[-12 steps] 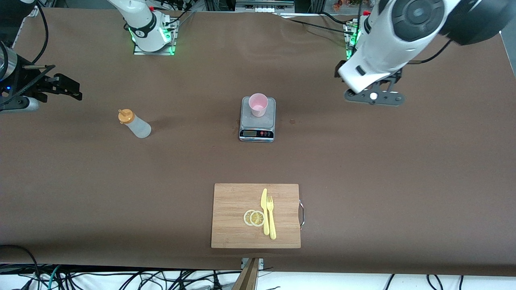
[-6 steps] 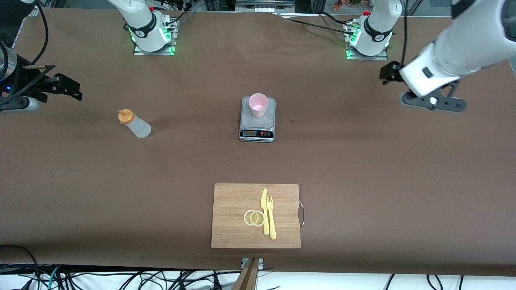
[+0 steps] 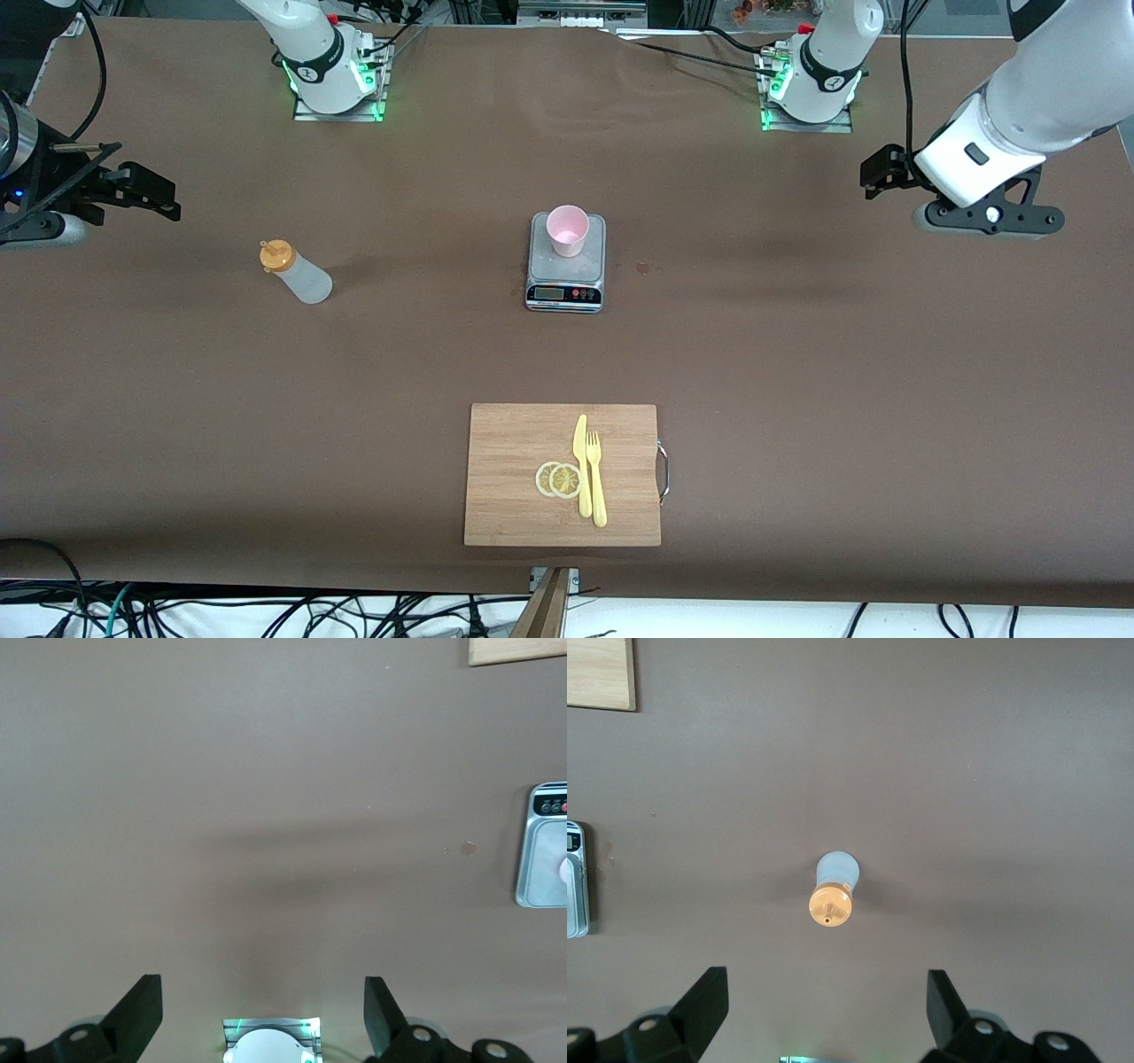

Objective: Add sauce to pink cup with both arms
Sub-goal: 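Withdraw the left gripper from the scale back toward its base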

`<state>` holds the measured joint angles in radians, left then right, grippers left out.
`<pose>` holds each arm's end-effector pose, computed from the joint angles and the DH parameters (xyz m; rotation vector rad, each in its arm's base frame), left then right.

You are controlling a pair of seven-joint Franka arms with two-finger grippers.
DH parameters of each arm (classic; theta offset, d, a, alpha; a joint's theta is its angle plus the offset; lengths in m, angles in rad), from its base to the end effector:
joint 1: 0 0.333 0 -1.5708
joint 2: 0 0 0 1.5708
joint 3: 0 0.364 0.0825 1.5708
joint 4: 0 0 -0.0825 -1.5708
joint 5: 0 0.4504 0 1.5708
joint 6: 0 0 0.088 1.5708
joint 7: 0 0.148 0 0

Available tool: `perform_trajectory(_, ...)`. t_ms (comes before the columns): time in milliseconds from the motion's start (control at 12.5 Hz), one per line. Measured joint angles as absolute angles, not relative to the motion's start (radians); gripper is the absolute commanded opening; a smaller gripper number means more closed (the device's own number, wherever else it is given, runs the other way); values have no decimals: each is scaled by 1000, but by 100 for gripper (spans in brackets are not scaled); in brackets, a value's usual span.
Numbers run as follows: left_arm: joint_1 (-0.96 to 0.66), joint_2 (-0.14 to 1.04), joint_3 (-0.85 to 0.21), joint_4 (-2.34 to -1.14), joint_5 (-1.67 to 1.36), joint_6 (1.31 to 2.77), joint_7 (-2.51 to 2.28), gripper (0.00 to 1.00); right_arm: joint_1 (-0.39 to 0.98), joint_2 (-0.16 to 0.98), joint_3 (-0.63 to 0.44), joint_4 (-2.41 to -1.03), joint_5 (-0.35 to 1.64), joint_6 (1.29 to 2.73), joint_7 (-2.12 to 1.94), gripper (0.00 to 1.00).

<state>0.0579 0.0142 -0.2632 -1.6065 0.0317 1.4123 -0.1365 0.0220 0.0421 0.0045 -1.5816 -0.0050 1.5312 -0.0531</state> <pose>0.5857 -0.1158 0.5931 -3.0616 0.1032 0.3076 0.6256 0.0158 0.5963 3.1322 0.1248 -0.1452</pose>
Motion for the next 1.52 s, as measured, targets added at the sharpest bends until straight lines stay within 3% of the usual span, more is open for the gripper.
perform_trajectory(640,-19,-9,-136,-1643,7,1486,-141,100,22,42,5,-1582,-5,1531,-53,99)
perform_trajectory(1520,-26,-5,-121,-1646,7,1493,-141,100,22,42,5,-1582,-5,1531,-53,99)
